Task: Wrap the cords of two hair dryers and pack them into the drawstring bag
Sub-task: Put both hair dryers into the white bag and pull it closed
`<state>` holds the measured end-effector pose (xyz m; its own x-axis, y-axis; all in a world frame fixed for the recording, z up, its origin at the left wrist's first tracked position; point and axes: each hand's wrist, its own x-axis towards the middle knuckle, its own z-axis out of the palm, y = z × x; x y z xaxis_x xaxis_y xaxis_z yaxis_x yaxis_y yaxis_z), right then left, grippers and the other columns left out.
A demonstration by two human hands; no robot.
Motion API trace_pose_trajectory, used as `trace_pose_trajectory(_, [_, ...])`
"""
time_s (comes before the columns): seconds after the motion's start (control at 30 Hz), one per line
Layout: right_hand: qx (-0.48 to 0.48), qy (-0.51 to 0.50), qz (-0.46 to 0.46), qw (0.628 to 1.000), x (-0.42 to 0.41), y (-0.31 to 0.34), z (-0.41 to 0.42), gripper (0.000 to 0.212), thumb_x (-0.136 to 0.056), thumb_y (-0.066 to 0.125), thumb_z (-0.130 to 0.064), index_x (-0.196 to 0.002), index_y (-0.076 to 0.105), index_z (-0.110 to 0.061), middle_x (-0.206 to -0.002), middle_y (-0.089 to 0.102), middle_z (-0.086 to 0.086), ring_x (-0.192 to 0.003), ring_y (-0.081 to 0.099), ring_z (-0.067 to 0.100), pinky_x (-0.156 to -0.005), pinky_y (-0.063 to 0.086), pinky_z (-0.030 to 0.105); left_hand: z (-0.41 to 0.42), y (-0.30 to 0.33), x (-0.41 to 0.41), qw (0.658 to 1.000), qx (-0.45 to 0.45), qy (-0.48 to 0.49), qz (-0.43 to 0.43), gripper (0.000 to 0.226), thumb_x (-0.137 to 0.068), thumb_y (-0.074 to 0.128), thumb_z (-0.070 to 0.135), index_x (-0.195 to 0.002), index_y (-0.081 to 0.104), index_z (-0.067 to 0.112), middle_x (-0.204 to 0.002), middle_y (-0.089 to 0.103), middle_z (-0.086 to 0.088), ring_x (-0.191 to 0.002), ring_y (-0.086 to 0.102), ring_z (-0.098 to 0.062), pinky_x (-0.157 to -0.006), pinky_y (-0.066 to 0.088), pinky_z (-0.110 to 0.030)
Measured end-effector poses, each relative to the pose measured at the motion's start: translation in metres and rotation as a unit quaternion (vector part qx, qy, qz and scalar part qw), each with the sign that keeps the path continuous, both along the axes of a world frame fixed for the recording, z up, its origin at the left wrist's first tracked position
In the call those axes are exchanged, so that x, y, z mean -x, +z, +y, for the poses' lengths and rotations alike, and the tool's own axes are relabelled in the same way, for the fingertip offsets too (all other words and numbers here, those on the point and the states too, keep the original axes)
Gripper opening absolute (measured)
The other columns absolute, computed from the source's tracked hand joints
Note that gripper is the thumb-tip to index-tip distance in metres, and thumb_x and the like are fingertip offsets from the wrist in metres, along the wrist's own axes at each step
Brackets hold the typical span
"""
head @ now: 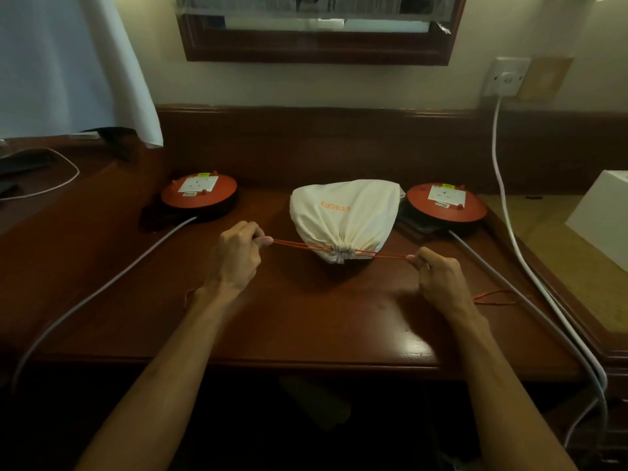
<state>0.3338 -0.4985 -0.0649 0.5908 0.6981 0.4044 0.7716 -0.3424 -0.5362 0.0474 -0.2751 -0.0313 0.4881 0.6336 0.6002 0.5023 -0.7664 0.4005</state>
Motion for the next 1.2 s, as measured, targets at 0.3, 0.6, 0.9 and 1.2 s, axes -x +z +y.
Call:
trace_pose_trajectory(0.3, [0.153, -0.002, 0.054, 0.987, -0.001, 0.002, 0.002, 0.029, -0.097, 0.063, -0.030, -0.078, 0.060, -0.007, -0.086, 0.066, 0.010, -0.082, 0.061, 0.029, -0.078, 0.054, 0.051, 0.008, -0.007, 0.007, 0.968, 0.211, -0.004, 0.139, 0.008, -0.092, 0.070, 0.020, -0.088, 0.064, 0.022, -0.107, 0.063, -0.001, -0.090, 0.056, -0.007, -0.070, 0.041, -0.019])
trace_pose_trajectory(0.6, [0.161, 0.080, 0.068, 0.981, 0.055, 0.024, 0.054, 0.024, -0.091, 0.069, -0.038, -0.107, 0.069, -0.019, -0.105, 0.071, 0.001, -0.101, 0.063, 0.022, -0.095, 0.046, 0.041, -0.037, -0.012, -0.057, 0.964, 0.216, -0.089, 0.130, 0.042, -0.083, 0.077, 0.050, -0.113, 0.067, 0.023, -0.109, 0.069, 0.003, -0.103, 0.063, -0.016, -0.088, 0.054, -0.039])
trace_pose_trajectory(0.9, [0.012, 0.108, 0.076, 0.991, 0.053, 0.015, 0.043, 0.020, -0.095, 0.066, -0.025, -0.083, 0.074, -0.011, -0.067, 0.067, 0.002, -0.061, 0.059, 0.020, -0.060, 0.051, 0.045, -0.044, -0.004, -0.053, 0.988, 0.072, -0.104, 0.092, 0.020, -0.098, 0.064, 0.034, -0.084, 0.059, 0.021, -0.070, 0.056, 0.011, -0.060, 0.050, -0.008, -0.053, 0.032, -0.026])
trace_pose_trajectory(1.2, [0.058, 0.144, -0.020, 0.988, 0.028, 0.054, 0.055, 0.022, -0.098, 0.057, -0.033, -0.082, 0.059, -0.019, -0.072, 0.063, 0.004, -0.066, 0.058, 0.025, -0.060, 0.052, 0.053, -0.002, 0.048, -0.050, 0.973, 0.032, -0.145, 0.178, 0.019, -0.097, 0.064, 0.035, -0.084, 0.052, 0.028, -0.070, 0.055, 0.010, -0.061, 0.054, -0.010, -0.052, 0.035, -0.026])
